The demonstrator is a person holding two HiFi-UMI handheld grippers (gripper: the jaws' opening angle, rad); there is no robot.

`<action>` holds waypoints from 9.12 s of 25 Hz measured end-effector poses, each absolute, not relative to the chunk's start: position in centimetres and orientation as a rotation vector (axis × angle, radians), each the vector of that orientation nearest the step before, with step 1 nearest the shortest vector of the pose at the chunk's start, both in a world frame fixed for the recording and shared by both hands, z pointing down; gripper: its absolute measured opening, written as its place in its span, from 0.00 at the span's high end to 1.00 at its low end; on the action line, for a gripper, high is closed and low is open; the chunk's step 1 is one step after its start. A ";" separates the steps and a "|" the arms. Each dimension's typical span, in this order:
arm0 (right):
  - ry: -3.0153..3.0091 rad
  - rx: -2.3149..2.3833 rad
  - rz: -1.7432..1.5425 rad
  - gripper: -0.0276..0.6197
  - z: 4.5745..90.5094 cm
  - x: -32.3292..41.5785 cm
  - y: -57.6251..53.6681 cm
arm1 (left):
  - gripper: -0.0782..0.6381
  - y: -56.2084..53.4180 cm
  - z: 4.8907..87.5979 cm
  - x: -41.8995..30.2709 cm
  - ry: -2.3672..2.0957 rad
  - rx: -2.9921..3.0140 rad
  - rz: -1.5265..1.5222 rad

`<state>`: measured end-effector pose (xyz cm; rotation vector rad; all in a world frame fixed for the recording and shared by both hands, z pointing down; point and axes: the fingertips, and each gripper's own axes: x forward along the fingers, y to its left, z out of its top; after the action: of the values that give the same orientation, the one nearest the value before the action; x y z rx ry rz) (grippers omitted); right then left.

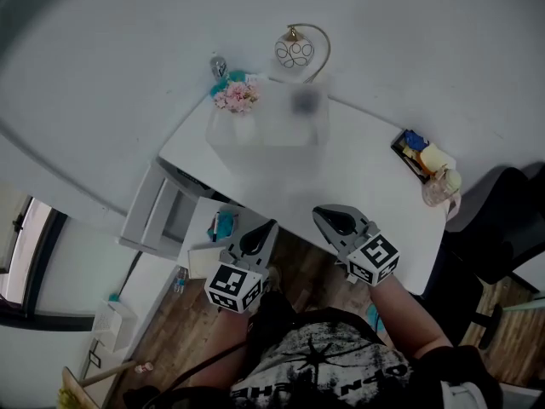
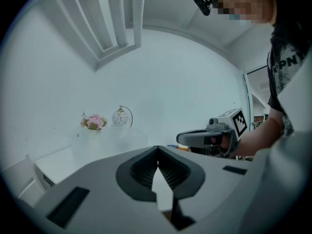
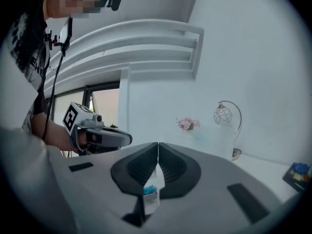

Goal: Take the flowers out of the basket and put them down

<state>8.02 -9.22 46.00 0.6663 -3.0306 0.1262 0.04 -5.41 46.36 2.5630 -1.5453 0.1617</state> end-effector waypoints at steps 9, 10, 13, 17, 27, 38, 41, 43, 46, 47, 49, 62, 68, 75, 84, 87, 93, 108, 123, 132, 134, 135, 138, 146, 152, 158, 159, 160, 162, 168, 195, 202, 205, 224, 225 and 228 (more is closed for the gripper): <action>-3.010 0.722 0.119 0.93 46.2 3.6 -14.2 | 0.87 -11.5 46.7 -3.9 -1.477 2.598 0.166; -3.006 0.732 0.119 0.93 46.2 3.0 -14.9 | 0.87 -12.3 46.5 -4.5 -1.469 2.603 0.165; -2.990 0.773 0.125 0.93 46.1 1.4 -17.1 | 0.87 -14.5 45.9 -6.4 -1.443 2.619 0.160; -2.977 0.835 0.129 0.93 45.4 -0.5 -19.6 | 0.87 -17.2 45.2 -9.0 -1.411 2.647 0.156; -2.944 0.916 0.115 0.93 44.4 -5.3 -23.5 | 0.87 -22.2 45.0 -13.7 -1.296 2.703 0.137; -2.921 0.952 0.110 0.93 44.5 -7.4 -24.5 | 0.87 -23.5 46.0 -15.5 -1.197 2.739 0.139; -2.936 0.930 0.108 0.93 44.0 -8.0 -24.6 | 0.87 -23.8 46.2 -15.7 -1.189 2.735 0.150; -2.943 0.913 0.104 0.93 43.8 -8.2 -24.8 | 0.87 -23.9 46.3 -15.9 -1.190 2.731 0.157; -2.982 0.868 0.111 0.93 42.5 -8.5 -25.1 | 0.87 -24.2 46.3 -16.1 -1.193 2.726 0.158; -2.994 0.852 0.116 0.93 41.9 -8.6 -25.2 | 0.87 -24.2 46.3 -16.2 -1.190 2.722 0.158; -2.999 0.819 0.112 0.93 40.8 -8.8 -25.5 | 0.87 -24.2 46.2 -16.2 -1.180 2.716 0.153; -2.893 0.642 -0.205 0.93 34.4 -10.7 -30.0 | 0.87 -25.0 45.9 -17.5 -1.198 2.674 0.118; -2.785 0.533 -0.310 0.90 35.9 -11.5 -32.1 | 0.87 -25.2 45.5 -17.7 -1.192 2.649 0.077; -2.694 0.470 -0.166 0.67 41.9 -10.9 -35.1 | 0.87 -25.9 45.9 -17.9 -1.209 2.602 0.042; -2.677 0.469 0.029 0.57 47.2 -11.9 -38.5 | 0.87 -26.4 46.8 -18.1 -1.245 2.553 0.037; -2.667 0.457 0.096 0.56 49.2 -12.1 -39.3 | 0.87 -26.4 46.9 -18.2 -1.261 2.539 0.025; -2.710 0.438 0.087 0.48 51.3 -13.9 -40.2 | 0.87 -26.3 47.9 -18.0 -1.269 2.514 0.036; -2.791 0.302 0.177 0.41 54.4 -17.7 -41.1 | 0.87 -25.8 47.9 -18.0 -1.267 2.544 0.025; -2.845 0.237 0.185 0.40 54.5 -21.1 -41.6 | 0.87 -26.5 47.4 -18.7 -1.290 2.547 0.003; -2.843 0.195 0.150 0.43 54.2 -21.4 -41.2 | 0.87 -26.5 47.5 -18.7 -1.294 2.551 0.026; -2.840 0.200 0.150 0.44 54.2 -21.4 -41.1 | 0.87 -26.5 47.5 -18.8 -1.298 2.551 0.035; -2.838 0.202 0.150 0.44 54.2 -21.4 -41.1 | 0.87 -26.5 47.5 -18.8 -1.299 2.551 0.039; -2.828 0.196 0.146 0.44 54.2 -21.2 -41.0 | 0.87 -26.7 47.7 -18.8 -1.297 2.546 0.049; -2.828 0.220 0.142 0.44 52.5 -20.3 -40.4 | 0.87 -27.0 47.0 -19.6 -1.300 2.573 0.054; -2.858 0.258 0.116 0.44 49.6 -19.5 -39.5 | 0.87 -27.0 46.6 -19.7 -1.290 2.595 0.073; -2.875 0.333 0.088 0.44 45.9 -18.0 -38.6 | 0.87 -26.9 45.6 -19.6 -1.248 2.645 0.085; -2.876 0.352 0.083 0.44 45.2 -17.7 -38.5 | 0.87 -26.9 45.4 -19.4 -1.237 2.656 0.087; -2.876 0.372 0.080 0.44 44.6 -17.3 -38.5 | 0.87 -26.9 45.3 -19.3 -1.224 2.667 0.090; -2.878 0.412 0.070 0.44 43.3 -16.7 -38.3 | 0.87 -26.8 45.1 -19.0 -1.201 2.685 0.091; -2.884 0.550 0.054 0.44 39.4 -13.5 -38.1 | 0.87 -27.1 44.1 -17.2 -1.119 2.741 0.116; -2.887 0.932 -0.089 0.44 27.3 5.0 -33.1 | 0.87 -23.9 40.3 0.0 -0.769 2.954 0.074; -2.850 1.008 -0.061 0.44 27.9 11.7 -30.7 | 0.87 -22.1 40.4 5.9 -0.681 2.973 0.100; -2.823 1.038 -0.038 0.44 28.8 14.7 -29.6 | 0.87 -21.1 40.8 8.5 -0.641 2.973 0.107; -2.742 1.134 0.049 0.44 39.3 24.7 -24.3 | 0.87 -17.2 44.0 18.0 -0.578 2.959 0.191; -2.739 1.140 0.051 0.44 39.9 24.9 -24.3 | 0.87 -17.3 44.2 18.1 -0.587 2.954 0.193; -2.720 1.150 0.031 0.44 41.9 25.3 -23.6 | 0.87 -17.3 45.1 18.2 -0.632 2.950 0.191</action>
<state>25.29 -23.64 41.89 1.1504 -2.7197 0.0312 18.23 -17.30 45.05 2.9498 -0.6316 0.1905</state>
